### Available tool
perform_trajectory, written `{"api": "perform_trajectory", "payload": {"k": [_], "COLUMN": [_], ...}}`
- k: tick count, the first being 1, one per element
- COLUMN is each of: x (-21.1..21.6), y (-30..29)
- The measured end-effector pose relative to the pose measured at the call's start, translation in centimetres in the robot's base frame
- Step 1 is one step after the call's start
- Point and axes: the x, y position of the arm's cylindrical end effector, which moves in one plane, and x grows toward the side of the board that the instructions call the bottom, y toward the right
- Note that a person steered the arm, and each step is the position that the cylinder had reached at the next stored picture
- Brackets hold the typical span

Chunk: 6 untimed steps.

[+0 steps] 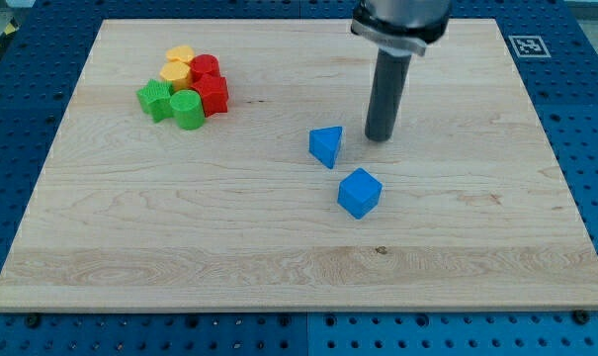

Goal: Move the triangle to the left

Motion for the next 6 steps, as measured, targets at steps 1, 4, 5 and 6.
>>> {"api": "perform_trajectory", "payload": {"k": [1,4,5,6], "x": [0.7,0.7,0.7,0.7], "y": [-2.8,-8.6,-8.6,-9.5]}}
